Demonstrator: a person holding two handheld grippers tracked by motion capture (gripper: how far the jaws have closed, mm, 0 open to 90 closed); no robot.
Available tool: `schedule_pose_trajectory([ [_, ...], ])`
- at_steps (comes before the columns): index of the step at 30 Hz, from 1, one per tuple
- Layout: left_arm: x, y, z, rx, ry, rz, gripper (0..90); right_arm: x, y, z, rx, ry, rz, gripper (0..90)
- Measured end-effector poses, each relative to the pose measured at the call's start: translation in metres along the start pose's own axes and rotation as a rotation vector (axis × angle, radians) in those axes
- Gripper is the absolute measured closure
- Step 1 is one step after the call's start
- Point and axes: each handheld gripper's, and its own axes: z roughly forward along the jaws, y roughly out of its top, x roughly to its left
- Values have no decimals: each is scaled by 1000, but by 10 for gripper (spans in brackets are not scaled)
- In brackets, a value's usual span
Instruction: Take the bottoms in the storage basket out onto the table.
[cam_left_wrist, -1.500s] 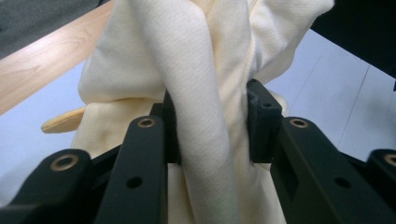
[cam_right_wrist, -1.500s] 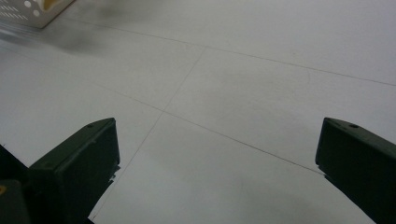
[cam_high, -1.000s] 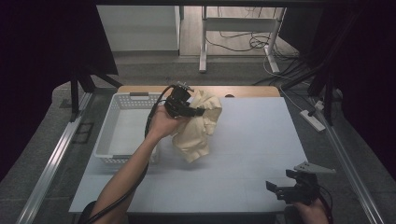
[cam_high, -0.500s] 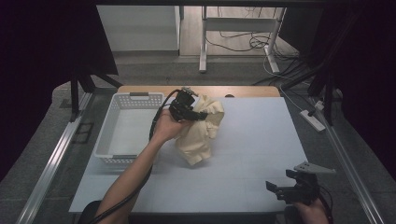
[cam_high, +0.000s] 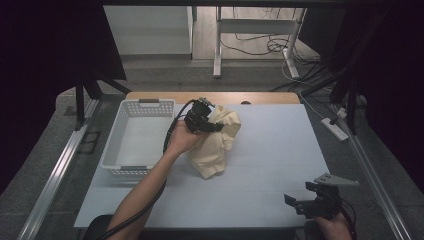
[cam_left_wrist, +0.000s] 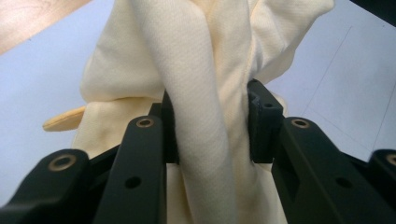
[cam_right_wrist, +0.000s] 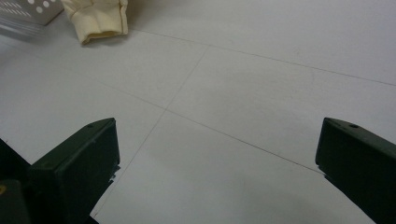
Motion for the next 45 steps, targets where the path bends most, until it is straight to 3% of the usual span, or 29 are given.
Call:
schedule_pose_trajectory([
  [21,-2,-7,27,49,11,8,637,0,0,0,3,-2,-1,0],
  [45,0,-16,53,90,-26,-2,588,0,0,1,10,-2,-6,1],
])
